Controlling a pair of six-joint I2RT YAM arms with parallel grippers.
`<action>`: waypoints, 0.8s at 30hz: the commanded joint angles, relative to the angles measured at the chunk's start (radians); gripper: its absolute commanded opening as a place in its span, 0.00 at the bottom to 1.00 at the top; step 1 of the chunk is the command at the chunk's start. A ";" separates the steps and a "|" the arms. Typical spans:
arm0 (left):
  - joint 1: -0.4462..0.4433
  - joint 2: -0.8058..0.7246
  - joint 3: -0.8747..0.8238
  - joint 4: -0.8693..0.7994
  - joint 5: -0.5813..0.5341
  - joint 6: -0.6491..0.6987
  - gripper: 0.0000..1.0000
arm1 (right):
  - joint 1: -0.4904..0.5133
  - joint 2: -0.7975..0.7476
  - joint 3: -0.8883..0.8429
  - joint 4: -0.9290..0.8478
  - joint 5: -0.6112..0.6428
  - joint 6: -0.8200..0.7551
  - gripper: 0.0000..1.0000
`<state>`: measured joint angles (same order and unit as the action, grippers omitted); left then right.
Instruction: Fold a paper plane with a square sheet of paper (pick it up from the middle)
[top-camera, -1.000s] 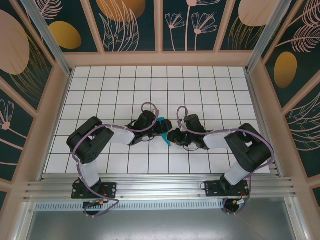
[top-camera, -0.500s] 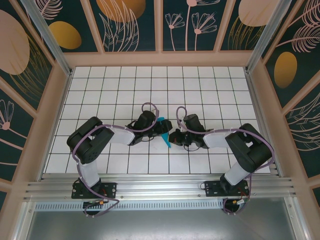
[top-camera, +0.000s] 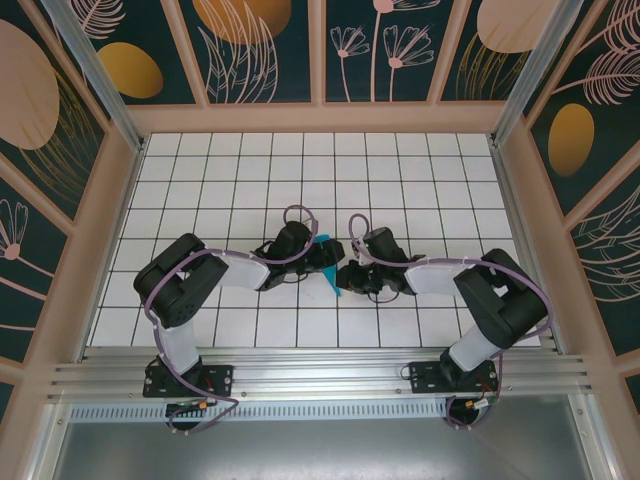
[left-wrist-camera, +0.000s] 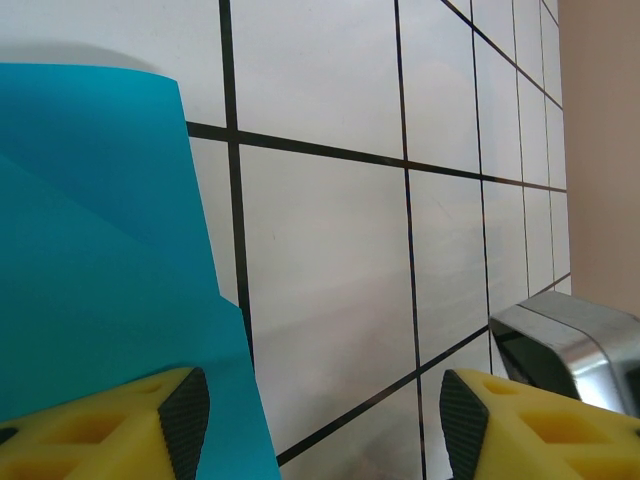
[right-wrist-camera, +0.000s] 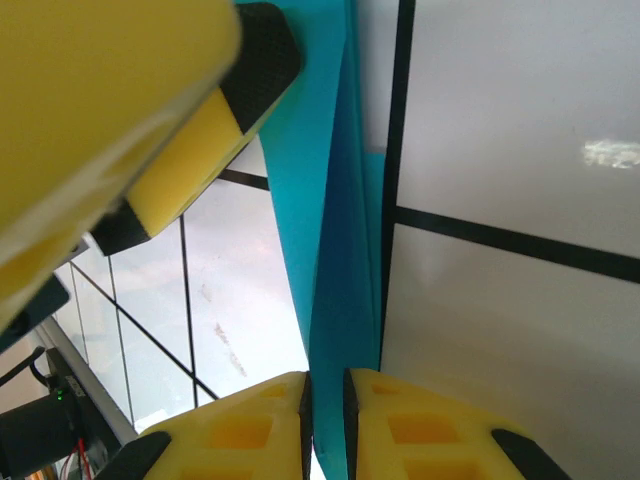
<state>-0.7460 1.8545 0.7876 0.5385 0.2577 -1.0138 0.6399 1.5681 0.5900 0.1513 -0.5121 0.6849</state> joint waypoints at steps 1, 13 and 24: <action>0.004 0.034 0.009 -0.041 -0.008 0.017 0.65 | 0.012 -0.032 0.027 -0.074 0.026 -0.024 0.21; 0.004 0.037 0.009 -0.040 -0.005 0.015 0.65 | 0.046 -0.019 0.050 -0.118 0.060 -0.039 0.18; 0.004 0.039 0.009 -0.034 0.003 0.015 0.65 | 0.047 -0.055 0.082 -0.139 0.105 -0.041 0.21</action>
<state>-0.7460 1.8553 0.7876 0.5388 0.2584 -1.0138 0.6807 1.5333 0.6437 0.0345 -0.4309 0.6594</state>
